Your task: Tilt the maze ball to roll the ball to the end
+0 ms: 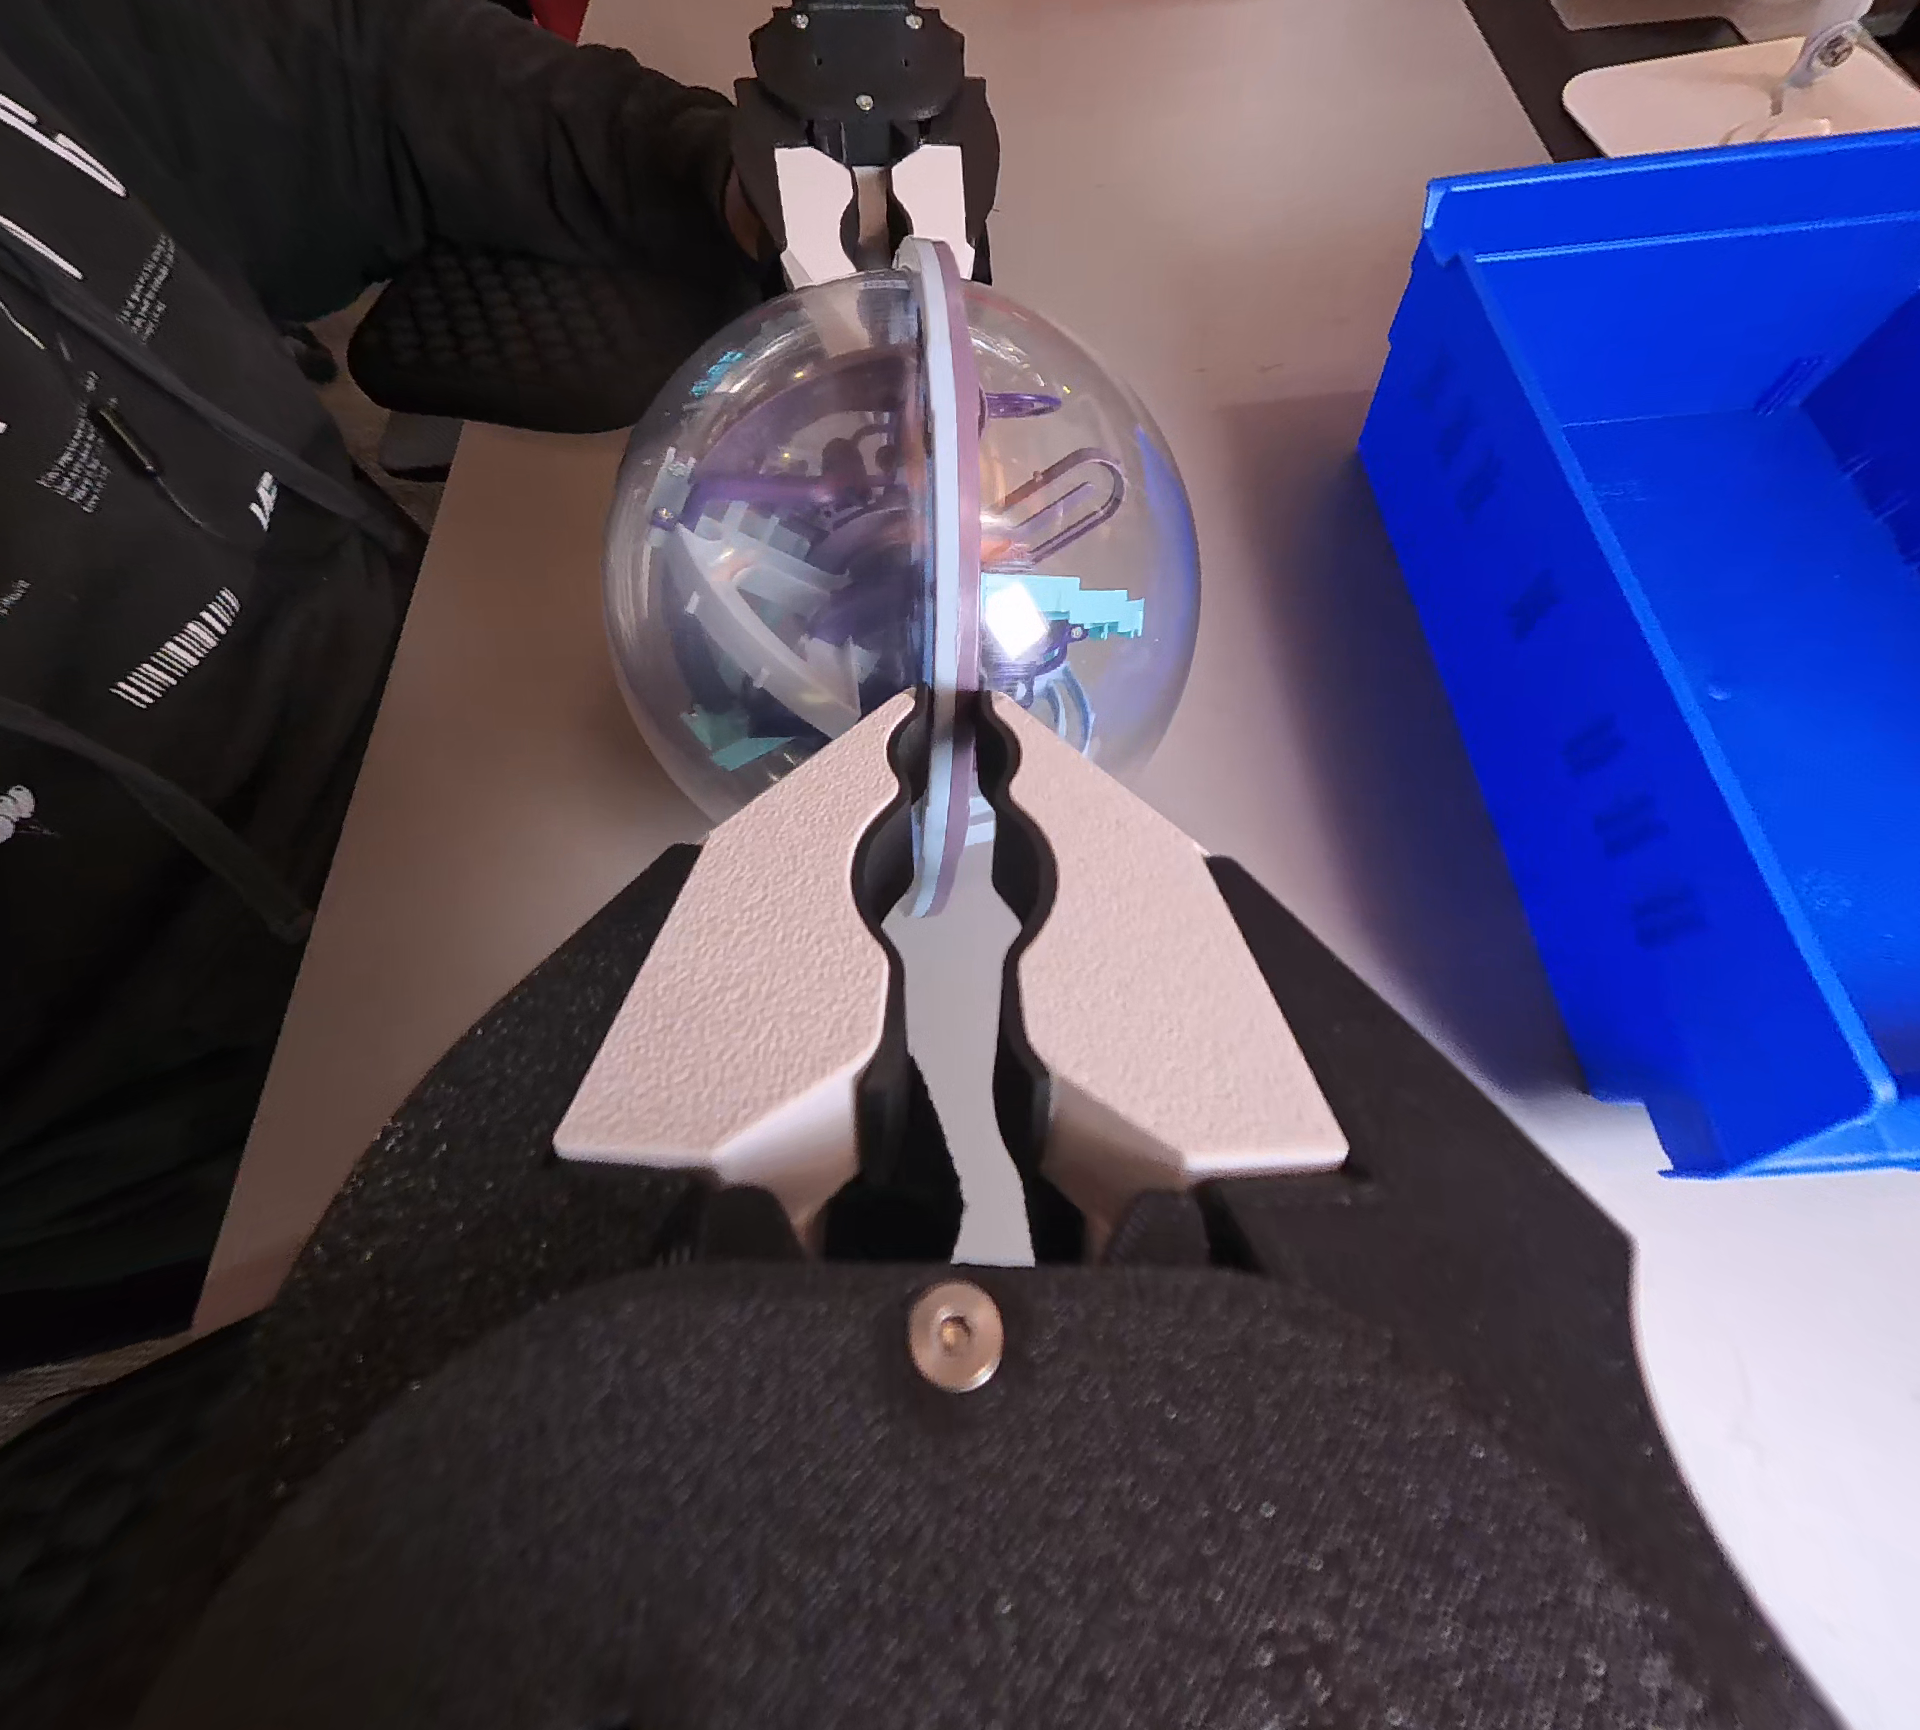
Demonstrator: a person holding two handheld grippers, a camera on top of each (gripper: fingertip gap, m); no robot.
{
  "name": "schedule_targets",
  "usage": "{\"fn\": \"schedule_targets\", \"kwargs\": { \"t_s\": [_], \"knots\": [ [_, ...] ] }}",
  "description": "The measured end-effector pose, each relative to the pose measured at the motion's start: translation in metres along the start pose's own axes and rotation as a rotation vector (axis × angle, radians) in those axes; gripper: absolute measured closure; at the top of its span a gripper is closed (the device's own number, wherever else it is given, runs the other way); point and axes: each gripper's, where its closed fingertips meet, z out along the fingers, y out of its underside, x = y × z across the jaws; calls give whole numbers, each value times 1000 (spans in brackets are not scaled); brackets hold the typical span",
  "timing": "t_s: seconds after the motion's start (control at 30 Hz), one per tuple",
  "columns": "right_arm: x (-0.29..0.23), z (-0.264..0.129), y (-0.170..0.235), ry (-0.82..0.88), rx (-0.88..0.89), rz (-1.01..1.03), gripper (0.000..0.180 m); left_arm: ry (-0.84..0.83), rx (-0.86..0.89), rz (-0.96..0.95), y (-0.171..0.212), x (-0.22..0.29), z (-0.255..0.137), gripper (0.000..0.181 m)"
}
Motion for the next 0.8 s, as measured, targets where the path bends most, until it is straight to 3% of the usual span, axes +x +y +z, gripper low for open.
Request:
{"fn": "schedule_targets", "kwargs": {
  "t_s": [0.2,0.4,0.8],
  "knots": [
    [-10,1,-9,25,47,-54,174,23,49,18,-3,2,0,150],
    [-25,-3,-7,54,61,-131,174,61,43,39,-2,9,3,144],
    [-24,-16,13,63,179,-95,174,98,20,80,-1,17,12,168]
  ]
}}
